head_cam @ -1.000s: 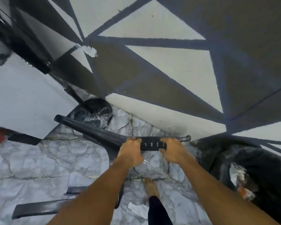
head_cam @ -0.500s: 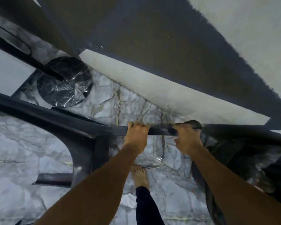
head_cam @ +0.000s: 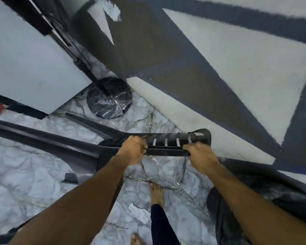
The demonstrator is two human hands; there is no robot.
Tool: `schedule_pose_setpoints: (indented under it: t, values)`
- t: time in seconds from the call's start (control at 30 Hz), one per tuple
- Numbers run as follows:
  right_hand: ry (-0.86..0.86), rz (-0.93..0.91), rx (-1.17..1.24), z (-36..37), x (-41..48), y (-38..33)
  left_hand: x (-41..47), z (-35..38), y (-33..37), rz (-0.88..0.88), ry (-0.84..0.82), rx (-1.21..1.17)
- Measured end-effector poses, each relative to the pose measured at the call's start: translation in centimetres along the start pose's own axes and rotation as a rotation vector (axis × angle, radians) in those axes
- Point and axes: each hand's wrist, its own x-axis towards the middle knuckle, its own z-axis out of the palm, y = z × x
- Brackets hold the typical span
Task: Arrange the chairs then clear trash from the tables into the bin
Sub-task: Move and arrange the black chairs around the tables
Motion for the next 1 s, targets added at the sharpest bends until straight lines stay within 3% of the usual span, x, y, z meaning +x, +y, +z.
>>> schedule_pose_setpoints:
  t: [0.3, 0.67, 0.9, 1.0]
  values:
    - [0.143, -0.269, -0.294, -9.3, -5.9, -11.8, -12.6, -7.7, -4.4, -0.075, 0.289, -0.123]
    - [0.122, -0.407, -0.157, -20.0, -13.2, -33.5, -31.6, -12.1, -6.8, -0.184, 0.598, -0.204]
    - [-0.082, -0.502, 0.024, -24.8, -16.0, -52.5, -44.0, -6.8, -2.9, -0.201, 0.868, -0.909]
    - [-0.217, -0.497, 0.315, -24.8, -17.2, -58.3, -45.5, -7.5, -0.7, -0.233, 0.943, -1.014]
